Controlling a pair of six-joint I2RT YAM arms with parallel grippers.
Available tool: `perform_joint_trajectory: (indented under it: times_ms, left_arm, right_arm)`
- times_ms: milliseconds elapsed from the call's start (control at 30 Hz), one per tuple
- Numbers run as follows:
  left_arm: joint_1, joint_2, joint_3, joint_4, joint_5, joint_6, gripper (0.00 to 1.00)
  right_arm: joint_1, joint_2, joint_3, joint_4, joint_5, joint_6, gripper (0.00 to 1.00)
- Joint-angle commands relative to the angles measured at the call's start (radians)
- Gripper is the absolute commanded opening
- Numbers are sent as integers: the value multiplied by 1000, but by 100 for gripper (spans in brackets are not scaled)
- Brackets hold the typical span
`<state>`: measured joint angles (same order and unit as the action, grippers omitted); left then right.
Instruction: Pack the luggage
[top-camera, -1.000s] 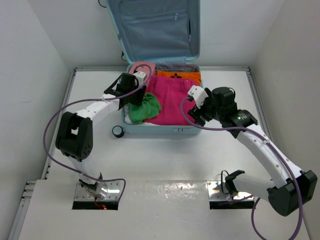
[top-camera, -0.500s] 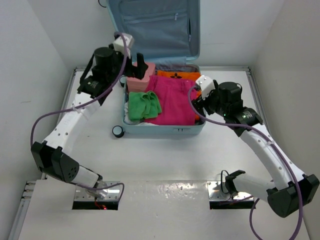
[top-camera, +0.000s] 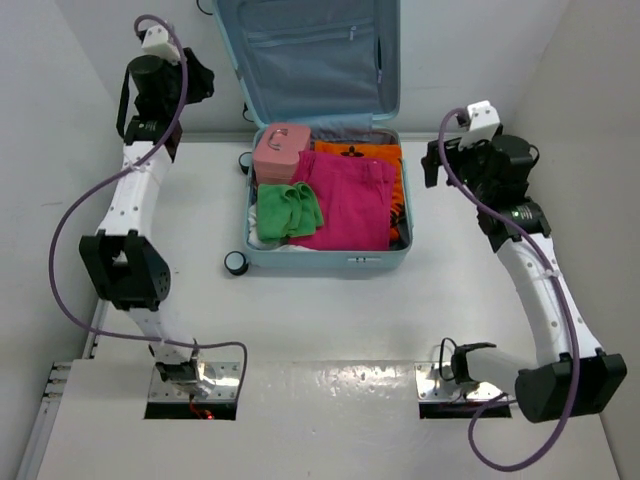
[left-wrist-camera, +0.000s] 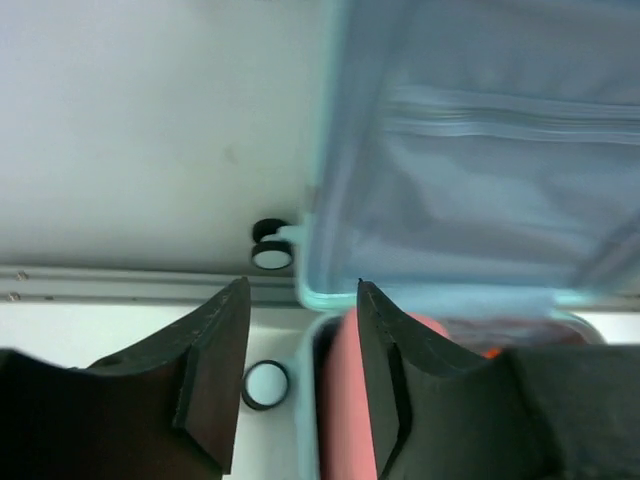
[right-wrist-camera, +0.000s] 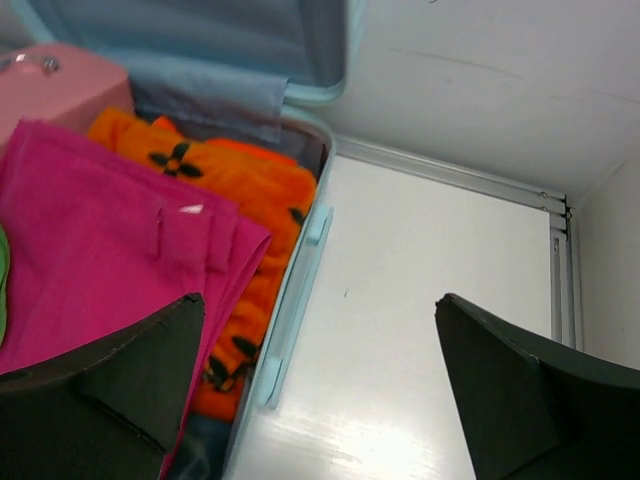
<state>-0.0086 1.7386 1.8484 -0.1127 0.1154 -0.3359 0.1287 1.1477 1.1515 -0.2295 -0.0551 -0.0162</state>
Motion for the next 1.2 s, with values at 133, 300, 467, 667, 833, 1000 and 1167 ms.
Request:
perform_joint_trajectory:
  times_ms: [133,300,467,667,833,1000,1167]
  left_arm:
    - [58,288,149,352,151,-135,71]
    - [90,588,340,605,354,-360,67]
    - [79,691,432,673,296,-330,63]
    - [61,802,558,696,201,-307,36]
    - [41,767,520,763,268,-295,0]
    - [41,534,130,951,354,-295,0]
    - [59,238,-253,1107,463,-285,0]
  right_arm:
    - [-190,148,88,153,-184,222,94]
    - [-276,213,111,106,-328,252,93]
    - [-317,262,185,13,-368,246,92]
    - [-317,265,177,-21,-381,233,90]
    - [-305,245,162,-44,-377,193,90]
    - [-310,210,125,-48,-373,168,89]
    - [-317,164,65,-18,-380,168,89]
